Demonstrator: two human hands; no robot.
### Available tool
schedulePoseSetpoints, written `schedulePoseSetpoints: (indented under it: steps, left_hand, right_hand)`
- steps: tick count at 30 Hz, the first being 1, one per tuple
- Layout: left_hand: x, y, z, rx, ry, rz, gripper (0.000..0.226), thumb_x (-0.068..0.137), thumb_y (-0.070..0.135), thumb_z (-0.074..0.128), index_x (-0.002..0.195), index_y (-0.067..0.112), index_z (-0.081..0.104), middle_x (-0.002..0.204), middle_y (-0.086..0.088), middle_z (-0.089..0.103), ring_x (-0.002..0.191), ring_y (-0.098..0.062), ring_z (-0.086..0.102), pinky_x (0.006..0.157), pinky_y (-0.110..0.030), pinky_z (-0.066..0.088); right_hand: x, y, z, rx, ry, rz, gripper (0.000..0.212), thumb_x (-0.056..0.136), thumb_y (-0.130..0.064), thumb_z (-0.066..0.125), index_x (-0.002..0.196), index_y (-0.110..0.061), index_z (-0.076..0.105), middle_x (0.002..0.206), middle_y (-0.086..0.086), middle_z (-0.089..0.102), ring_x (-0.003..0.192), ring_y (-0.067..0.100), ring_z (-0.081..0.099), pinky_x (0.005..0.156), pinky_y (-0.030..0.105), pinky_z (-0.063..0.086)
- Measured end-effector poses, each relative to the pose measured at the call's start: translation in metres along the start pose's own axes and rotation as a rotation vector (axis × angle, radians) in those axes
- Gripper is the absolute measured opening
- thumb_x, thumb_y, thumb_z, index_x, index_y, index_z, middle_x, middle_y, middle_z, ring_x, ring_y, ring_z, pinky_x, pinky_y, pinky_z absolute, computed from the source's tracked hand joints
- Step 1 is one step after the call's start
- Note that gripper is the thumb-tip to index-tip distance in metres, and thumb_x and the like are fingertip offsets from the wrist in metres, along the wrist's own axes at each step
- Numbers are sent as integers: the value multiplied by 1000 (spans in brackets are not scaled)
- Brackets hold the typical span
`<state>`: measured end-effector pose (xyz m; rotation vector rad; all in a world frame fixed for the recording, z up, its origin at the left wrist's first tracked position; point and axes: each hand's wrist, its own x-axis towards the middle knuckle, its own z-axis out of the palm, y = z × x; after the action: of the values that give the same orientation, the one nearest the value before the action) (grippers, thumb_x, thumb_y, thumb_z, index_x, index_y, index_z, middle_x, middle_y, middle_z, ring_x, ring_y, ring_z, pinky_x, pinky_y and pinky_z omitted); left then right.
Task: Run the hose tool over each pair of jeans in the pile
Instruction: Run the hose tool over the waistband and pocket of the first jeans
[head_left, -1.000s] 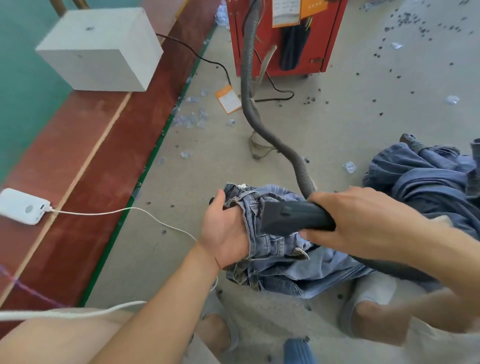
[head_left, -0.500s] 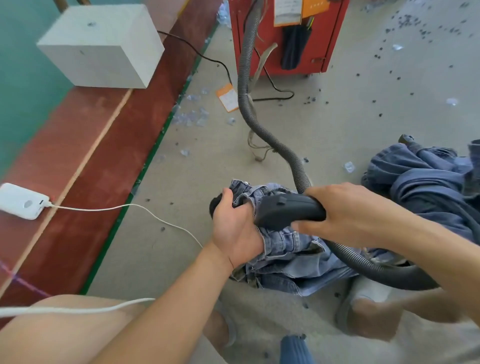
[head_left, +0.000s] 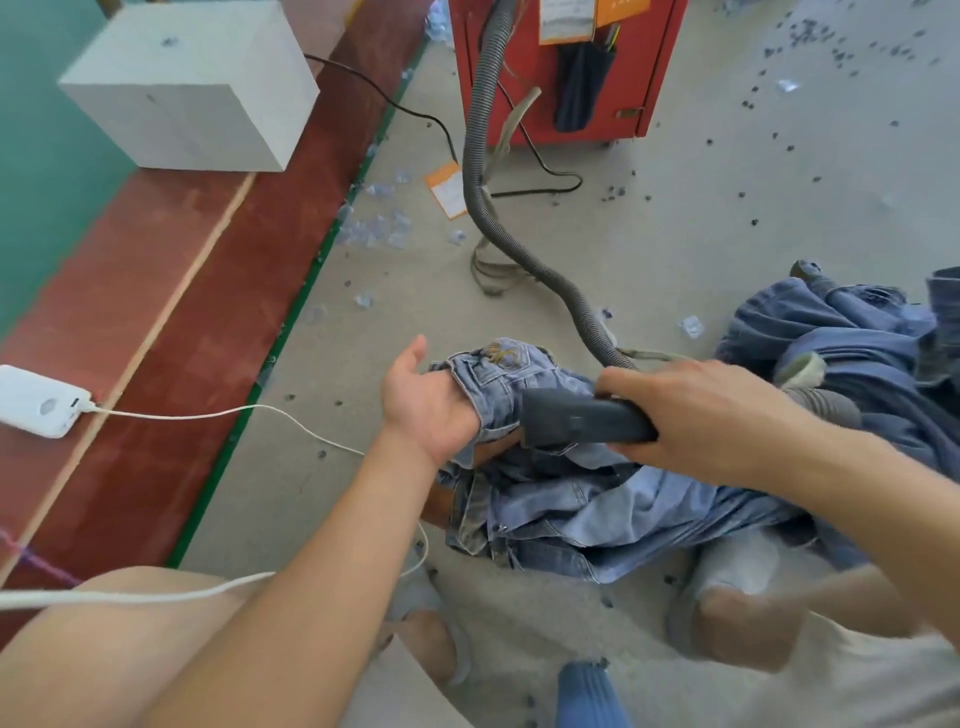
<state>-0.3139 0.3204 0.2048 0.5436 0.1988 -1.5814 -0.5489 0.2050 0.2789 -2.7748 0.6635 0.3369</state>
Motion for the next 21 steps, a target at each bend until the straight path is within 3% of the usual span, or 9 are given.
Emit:
schedulePoseSetpoints:
  steps: [3,7,11,13,15,17,21]
  left_hand:
    - [2,-1,3,-49,34,36,84,104,52,34,144,-22,33,142,-46,45,134,-56,44,104,-63,36]
    - [5,2,1,2,41,-36,87,103,57,31,146,-17,37,145,-42,45,137,-54,43,110,-60,33]
    - [1,-2,-9,244,-96,-212,88,100,71,30,152,1,45,154,-27,45,143,-45,43,117,-58,36]
    - [-5,-3,-17,444,-23,-309,84,97,76,38,146,12,56,150,-19,54,139,-39,51,113,-54,43]
    - [-11,-6,-26,719,164,-379,62,97,61,57,139,15,64,137,-16,66,126,-34,64,106,-48,50]
    - [-16,-8,-37,855,307,-339,39,100,32,62,132,9,66,123,-17,73,111,-32,72,91,-41,58]
    - [-27,-5,-48,898,342,-197,26,102,6,56,126,6,67,116,-17,75,105,-31,74,76,-37,63]
  right_hand:
    - [7,-15,17,-55,-4,-26,30,94,-57,49,112,-35,38,92,-7,62,79,27,64,62,41,52]
    - [6,-23,17,65,98,-71,32,95,-54,58,116,-35,41,94,-11,63,80,25,63,66,43,54]
    - [8,3,-4,261,234,42,26,91,-49,66,109,-40,48,72,-20,57,61,0,57,52,20,40]
    - [8,28,-15,314,251,138,25,89,-48,68,103,-44,48,68,-22,56,60,-5,53,52,17,36]
    - [7,52,-21,293,192,215,24,89,-48,69,99,-42,48,67,-18,57,61,-1,54,52,22,36]
    - [8,71,-18,186,107,251,21,89,-48,67,100,-39,51,68,-15,57,62,3,55,51,24,35]
    - [19,76,3,-50,-38,273,17,92,-39,65,104,-38,53,76,-13,53,66,12,54,49,29,32]
